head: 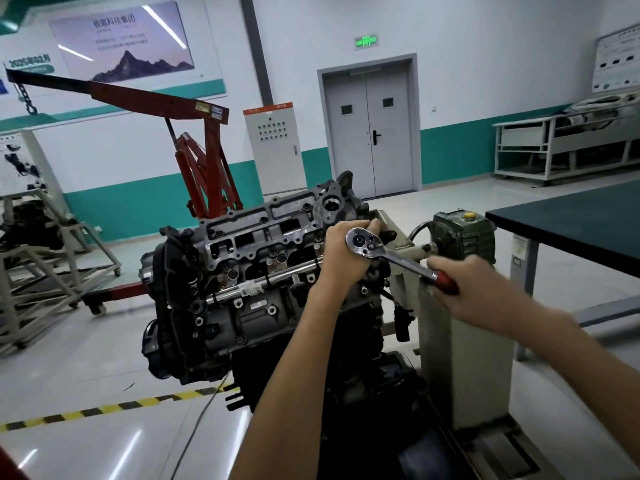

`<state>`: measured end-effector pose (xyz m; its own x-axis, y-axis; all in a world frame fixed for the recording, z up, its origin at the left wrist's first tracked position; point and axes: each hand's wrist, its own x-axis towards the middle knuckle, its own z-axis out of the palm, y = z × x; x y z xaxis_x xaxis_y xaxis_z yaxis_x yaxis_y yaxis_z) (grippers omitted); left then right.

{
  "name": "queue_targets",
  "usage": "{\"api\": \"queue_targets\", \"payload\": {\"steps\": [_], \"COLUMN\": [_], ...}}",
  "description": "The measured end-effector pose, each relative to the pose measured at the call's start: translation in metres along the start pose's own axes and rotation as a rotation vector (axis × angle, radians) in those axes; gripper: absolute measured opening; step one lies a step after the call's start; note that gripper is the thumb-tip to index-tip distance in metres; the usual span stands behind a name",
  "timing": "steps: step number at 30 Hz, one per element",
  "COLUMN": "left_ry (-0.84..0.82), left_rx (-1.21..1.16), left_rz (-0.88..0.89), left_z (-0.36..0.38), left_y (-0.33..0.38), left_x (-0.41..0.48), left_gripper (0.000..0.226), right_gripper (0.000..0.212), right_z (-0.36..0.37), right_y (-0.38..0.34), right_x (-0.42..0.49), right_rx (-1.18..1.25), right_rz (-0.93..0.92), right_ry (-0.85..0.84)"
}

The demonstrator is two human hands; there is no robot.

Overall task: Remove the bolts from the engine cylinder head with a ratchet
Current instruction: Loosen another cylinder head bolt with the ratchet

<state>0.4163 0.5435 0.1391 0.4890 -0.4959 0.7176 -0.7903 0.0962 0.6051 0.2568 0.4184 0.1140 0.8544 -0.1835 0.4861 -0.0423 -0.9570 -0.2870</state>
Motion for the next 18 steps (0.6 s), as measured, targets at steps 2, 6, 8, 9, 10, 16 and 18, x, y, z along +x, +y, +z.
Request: {"api": "queue_targets", "payload": {"steps": [2,6,8,9,10,16,18], "left_ry": [0.096,0.227,0.243,0.233,0.206,-0.035,-0.025], "left_rx": [-0.004,0.030,0.079,0.081,0.053,0.128,0.124], "left_rz": [-0.008,-0.050,-0.059,-0.054,-0.044,0.089,0.122], "left_z": [0.007,0.018,0.018,0.017,0.015,-0.004,-0.007], "left_y": [0.000,0.001,0.001,0.000,-0.001,0.000,0.000], "left_x": [-0.002,0.000,0.001,0.001,0.001,-0.001,0.000], "left_gripper": [0.051,0.049,0.049,0.050,0.050,0.048,0.049], "right_gripper": [0.018,0.015,0.016,0.018,0.021,0.013,0.009], "right_z": [0.032,0.095,0.110,0.108,0.101,0.008,-0.011], "right_y": [-0.023,-0.092,-0.114,-0.114,-0.105,-0.004,0.004], "right_x": [-0.020,-0.034,-0.031,-0.030,-0.030,-0.003,0.014], "right_rx": [0.241,0.775,0.959,0.962,0.897,0.182,0.017], "right_rz": [0.142,0.315,0.308,0.300,0.285,0.035,-0.029], "right_ry": [0.055,0.208,0.191,0.174,0.160,-0.144,-0.132]}}
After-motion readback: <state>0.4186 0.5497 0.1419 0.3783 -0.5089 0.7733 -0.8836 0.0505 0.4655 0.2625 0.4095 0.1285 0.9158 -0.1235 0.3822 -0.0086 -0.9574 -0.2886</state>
